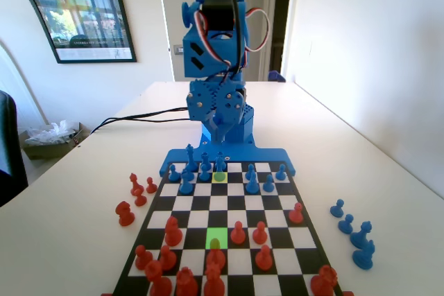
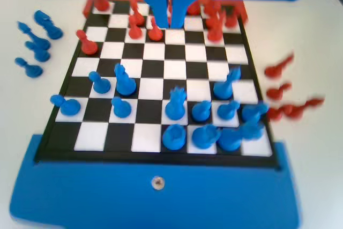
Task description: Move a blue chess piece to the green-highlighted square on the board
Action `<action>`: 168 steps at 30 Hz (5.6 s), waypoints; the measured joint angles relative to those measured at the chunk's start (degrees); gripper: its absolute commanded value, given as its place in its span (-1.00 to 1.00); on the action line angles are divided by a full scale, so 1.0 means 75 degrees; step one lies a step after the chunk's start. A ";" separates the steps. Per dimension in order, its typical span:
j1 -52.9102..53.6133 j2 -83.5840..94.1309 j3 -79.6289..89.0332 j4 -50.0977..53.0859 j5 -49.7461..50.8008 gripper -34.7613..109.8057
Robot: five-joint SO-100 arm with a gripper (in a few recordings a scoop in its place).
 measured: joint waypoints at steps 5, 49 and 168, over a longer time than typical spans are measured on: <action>-0.0176 -0.0129 -0.0199 0.0527 -0.2379 -0.50; -0.0328 0.1055 0.1008 0.0855 -0.9035 -0.36; 0.0105 -0.3926 -0.2016 -0.0246 -0.7535 -0.50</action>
